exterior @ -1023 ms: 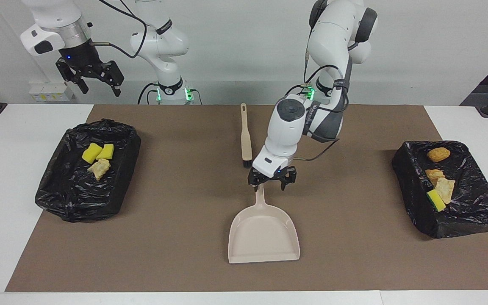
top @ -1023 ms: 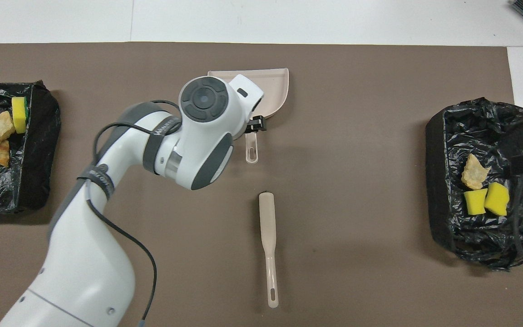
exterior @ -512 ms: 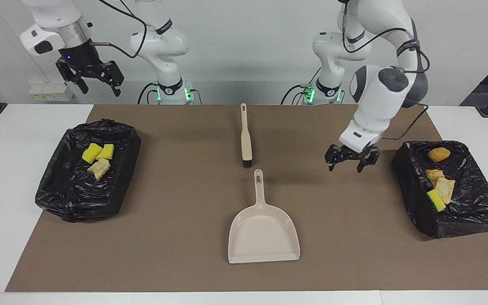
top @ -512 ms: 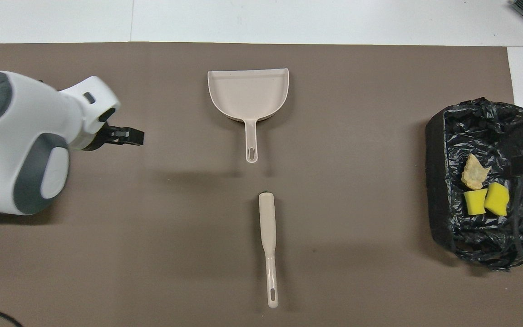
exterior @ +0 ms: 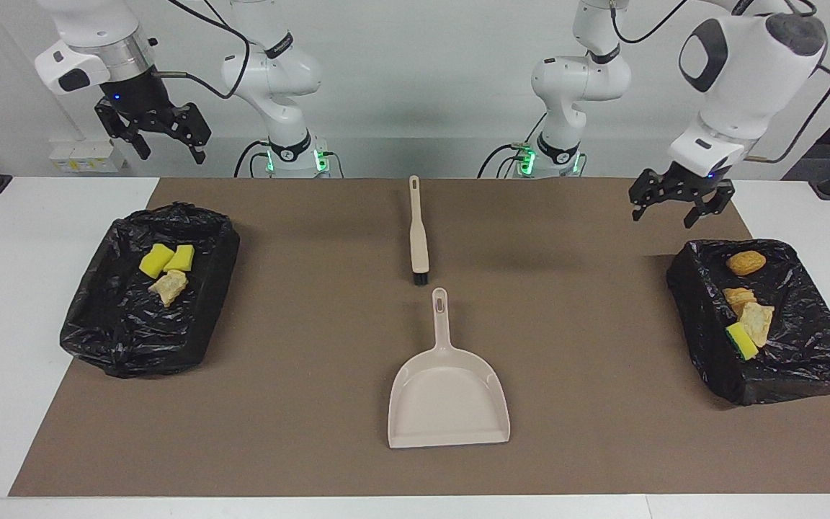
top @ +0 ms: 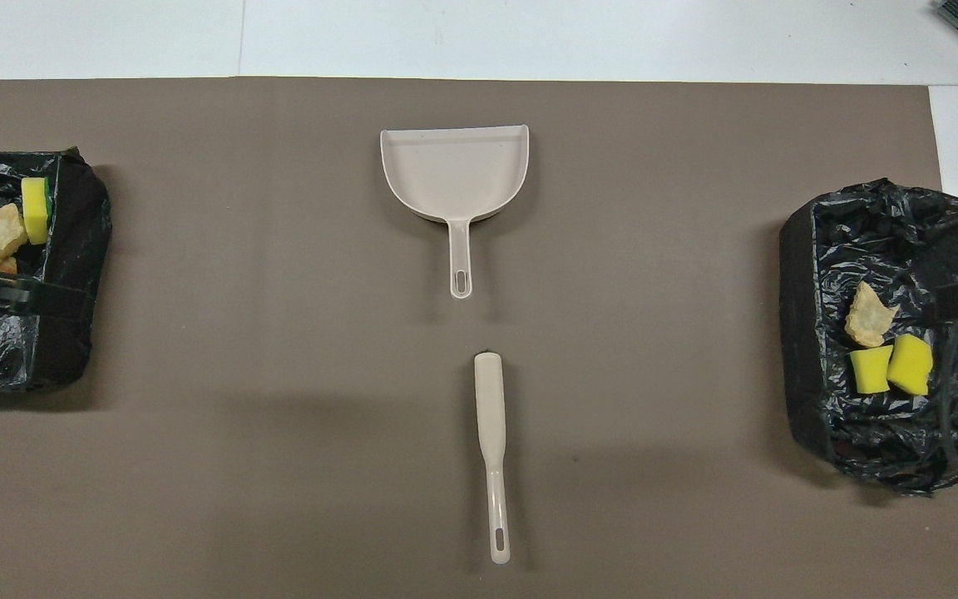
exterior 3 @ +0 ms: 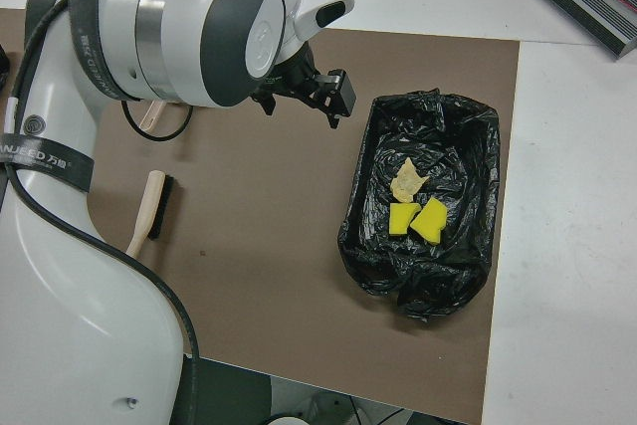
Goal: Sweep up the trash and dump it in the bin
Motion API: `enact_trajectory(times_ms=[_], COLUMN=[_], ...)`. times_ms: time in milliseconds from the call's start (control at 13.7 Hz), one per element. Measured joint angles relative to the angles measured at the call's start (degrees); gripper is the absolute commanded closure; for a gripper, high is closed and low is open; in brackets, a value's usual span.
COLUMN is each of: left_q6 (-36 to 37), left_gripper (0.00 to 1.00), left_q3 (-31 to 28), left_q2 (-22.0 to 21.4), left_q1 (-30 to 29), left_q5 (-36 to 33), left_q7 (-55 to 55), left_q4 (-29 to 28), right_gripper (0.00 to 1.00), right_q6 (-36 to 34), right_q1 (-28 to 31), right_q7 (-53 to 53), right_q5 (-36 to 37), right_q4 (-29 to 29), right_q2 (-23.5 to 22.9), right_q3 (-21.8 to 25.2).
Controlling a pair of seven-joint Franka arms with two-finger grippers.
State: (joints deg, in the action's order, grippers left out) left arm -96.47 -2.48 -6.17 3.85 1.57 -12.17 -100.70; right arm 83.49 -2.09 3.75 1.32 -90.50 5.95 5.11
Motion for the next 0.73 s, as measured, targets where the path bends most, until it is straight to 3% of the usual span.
enact_trajectory(times_ms=[219,439,731], left_q6=[6.49,10.82,11.2], left_gripper=[0.0,0.0,0.0], left_q3=[-0.07,0.45,0.87], left_q2=[0.48,4.19,6.76], left_q1=[-0.94,-0.93,-0.93], left_q5=[-1.42,-2.04,-2.04], left_q7=[-1.1,-1.11,-1.11], left_q4=[7.45,14.31,16.95], right_gripper=[0.0,0.0,0.0], right_q6=[0.0,0.0,0.0], right_q1=[0.0,0.0,0.0], right_q7=[0.0,0.0,0.0], right_q5=[0.0,0.0,0.0], right_q4=[0.0,0.0,0.0], right_q2=[0.0,0.0,0.0], right_q3=[0.0,0.0,0.0])
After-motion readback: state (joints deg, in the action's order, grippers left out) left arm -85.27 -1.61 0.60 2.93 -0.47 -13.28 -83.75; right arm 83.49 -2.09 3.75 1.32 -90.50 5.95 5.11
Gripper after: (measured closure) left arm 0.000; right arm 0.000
